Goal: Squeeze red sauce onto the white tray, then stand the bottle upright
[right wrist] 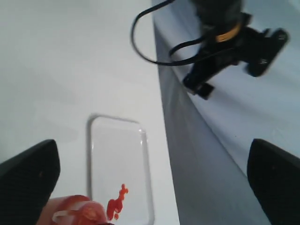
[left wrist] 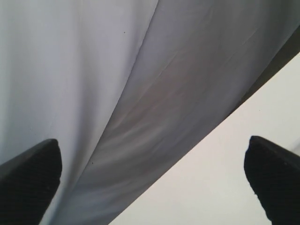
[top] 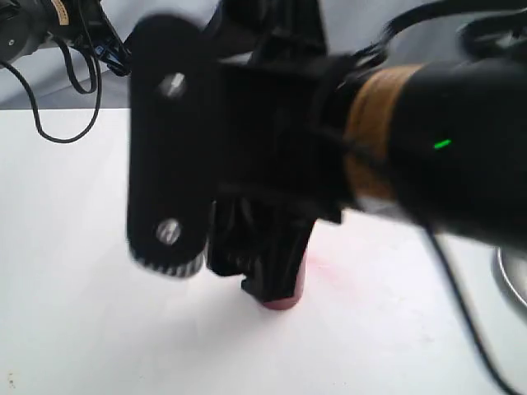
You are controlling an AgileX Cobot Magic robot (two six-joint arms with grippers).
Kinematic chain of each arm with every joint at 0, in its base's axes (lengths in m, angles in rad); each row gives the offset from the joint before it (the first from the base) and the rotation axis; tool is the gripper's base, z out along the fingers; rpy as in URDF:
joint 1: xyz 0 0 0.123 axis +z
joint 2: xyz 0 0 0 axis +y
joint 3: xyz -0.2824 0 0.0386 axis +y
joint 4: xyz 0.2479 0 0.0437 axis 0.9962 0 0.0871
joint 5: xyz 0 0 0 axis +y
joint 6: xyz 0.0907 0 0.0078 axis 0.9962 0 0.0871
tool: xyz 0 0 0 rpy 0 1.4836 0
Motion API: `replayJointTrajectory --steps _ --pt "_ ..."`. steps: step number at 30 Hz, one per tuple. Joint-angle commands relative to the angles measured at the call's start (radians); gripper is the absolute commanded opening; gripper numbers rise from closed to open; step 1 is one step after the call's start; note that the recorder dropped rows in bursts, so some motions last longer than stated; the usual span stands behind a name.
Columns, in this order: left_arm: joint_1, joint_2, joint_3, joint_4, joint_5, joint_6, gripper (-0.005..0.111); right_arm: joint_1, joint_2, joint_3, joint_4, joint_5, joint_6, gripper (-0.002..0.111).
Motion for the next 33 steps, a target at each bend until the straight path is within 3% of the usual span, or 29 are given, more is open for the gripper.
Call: replayJointTrajectory --steps 1,6,10,16,18,19,21,25,33 --pt "0.002 -0.006 -0.004 -0.012 0.028 -0.037 0.105 0.001 -0.181 -0.005 -0.014 -0.003 0.135 0.105" --pt "0.002 -0.02 0.0 -0.015 0.039 -0.102 0.105 0.001 -0.373 0.002 -0.014 0.057 0.21 0.105" --pt "0.002 -0.176 0.13 -0.015 -0.113 -0.17 0.105 0.001 -0.53 0.144 -0.155 0.107 0.367 0.105" --pt "0.004 -0.437 0.33 -0.019 -0.308 -0.304 0.105 0.001 -0.653 0.478 -0.643 0.162 1.005 0.105" --pt "0.004 -0.544 0.407 -0.022 -0.322 -0.357 0.105 0.001 -0.691 0.593 -0.845 0.343 1.424 0.105" --pt "0.004 -0.578 0.44 -0.044 -0.322 -0.372 0.105 0.001 -0.698 0.609 -0.845 0.443 1.499 0.105" --pt "0.004 -0.677 0.523 -0.072 -0.337 -0.378 0.105 0.001 -0.712 0.655 -0.845 0.58 1.57 0.105" --pt "0.002 -0.861 0.7 -0.079 -0.394 -0.379 0.105 0.001 -0.712 0.708 -0.845 0.58 1.579 0.105" --pt "0.002 -1.135 0.818 -0.125 -0.281 -0.379 0.105 0.001 -0.712 0.723 -0.825 0.611 1.577 0.105"
